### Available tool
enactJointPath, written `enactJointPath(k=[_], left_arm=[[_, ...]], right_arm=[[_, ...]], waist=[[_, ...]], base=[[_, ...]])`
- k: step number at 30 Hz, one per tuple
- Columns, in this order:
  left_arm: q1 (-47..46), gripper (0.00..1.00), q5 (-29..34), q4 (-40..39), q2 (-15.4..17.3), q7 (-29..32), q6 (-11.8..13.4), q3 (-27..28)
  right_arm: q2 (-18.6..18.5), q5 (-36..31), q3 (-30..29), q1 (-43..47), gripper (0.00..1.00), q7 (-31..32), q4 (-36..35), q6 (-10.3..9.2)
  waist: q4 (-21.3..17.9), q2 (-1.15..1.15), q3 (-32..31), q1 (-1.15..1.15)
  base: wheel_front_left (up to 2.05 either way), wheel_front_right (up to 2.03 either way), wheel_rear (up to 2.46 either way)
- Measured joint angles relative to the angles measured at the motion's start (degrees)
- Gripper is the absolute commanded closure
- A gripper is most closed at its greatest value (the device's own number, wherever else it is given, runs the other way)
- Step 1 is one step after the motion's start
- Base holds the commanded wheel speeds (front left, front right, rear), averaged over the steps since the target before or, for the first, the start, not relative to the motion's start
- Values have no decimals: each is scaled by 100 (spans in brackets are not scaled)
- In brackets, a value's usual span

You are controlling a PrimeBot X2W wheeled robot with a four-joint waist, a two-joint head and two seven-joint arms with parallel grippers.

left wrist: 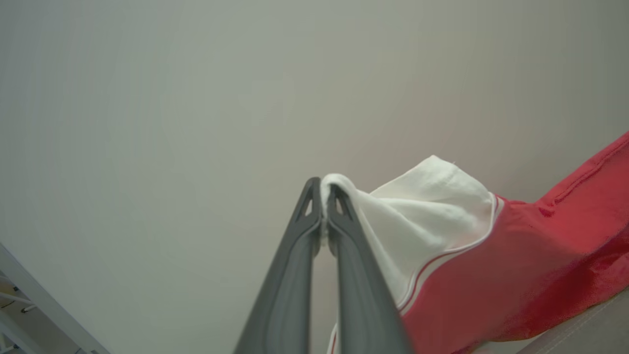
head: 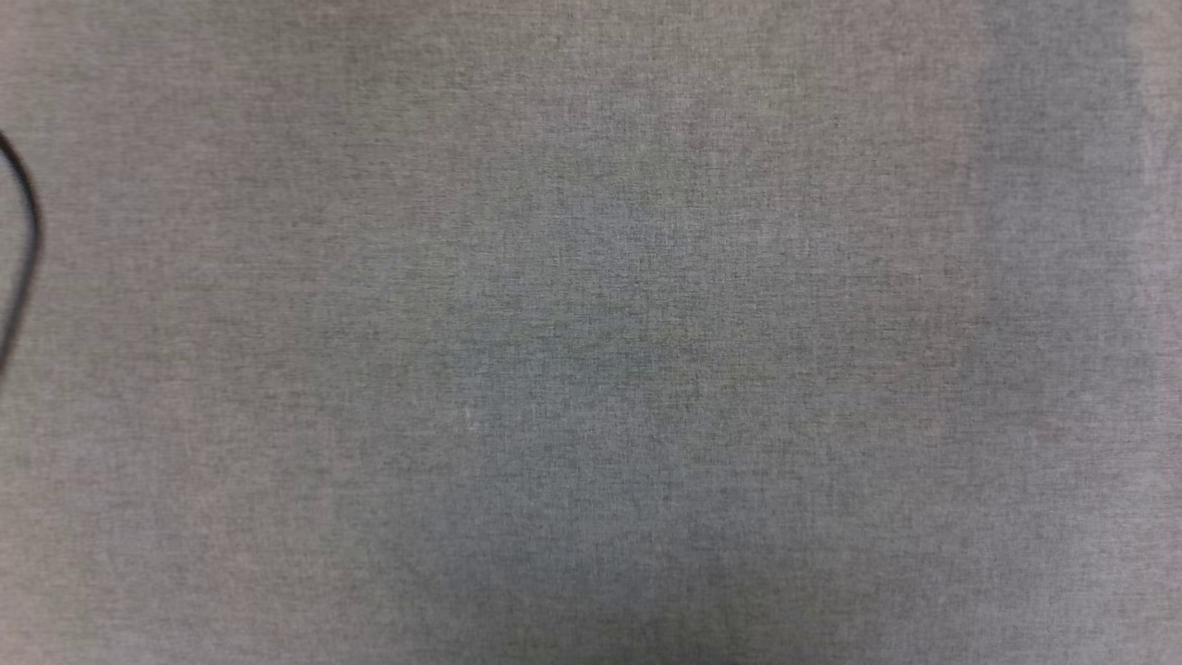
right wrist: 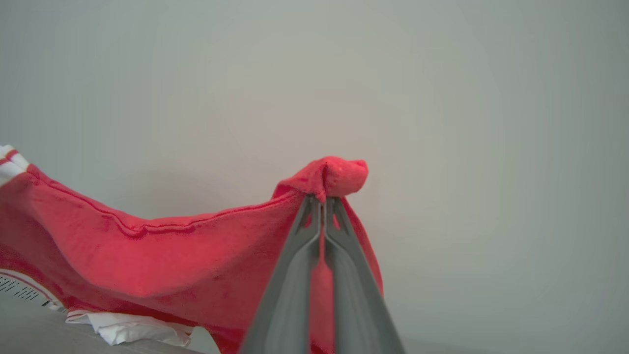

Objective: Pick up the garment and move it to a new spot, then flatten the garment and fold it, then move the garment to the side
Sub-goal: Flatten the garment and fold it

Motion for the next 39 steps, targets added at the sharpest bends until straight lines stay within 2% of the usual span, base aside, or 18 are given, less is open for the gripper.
enactJointPath(k=[11,22,29,34,39], left_arm=[[2847,100,-136,-1261,-305,-1,202,552],[5275,100,-367,-1386,-456,-1,209,508],[6541,100,-520,-1571,-377,-1,209,533],[7443,100,-571,-1963,-156,8,209,474],[8218,100,-727,-2441,85,212,253,342]], right_arm=[[-129,828,617,1761,100,-412,450,0],[-365,2039,1088,3584,100,-307,719,-1],[-601,2708,1168,4511,100,-213,762,-1],[-622,3297,1122,5343,100,-1,744,0],[-686,3847,1046,6082,100,293,419,0]], waist=[[147,0,-685,-2],[314,0,-1674,-2],[431,0,-2297,-2],[519,0,-2870,-2],[561,0,-3344,-2]], base=[[0,0,0],[0,0,0],[0,0,0],[0,0,0],[0,0,0]])
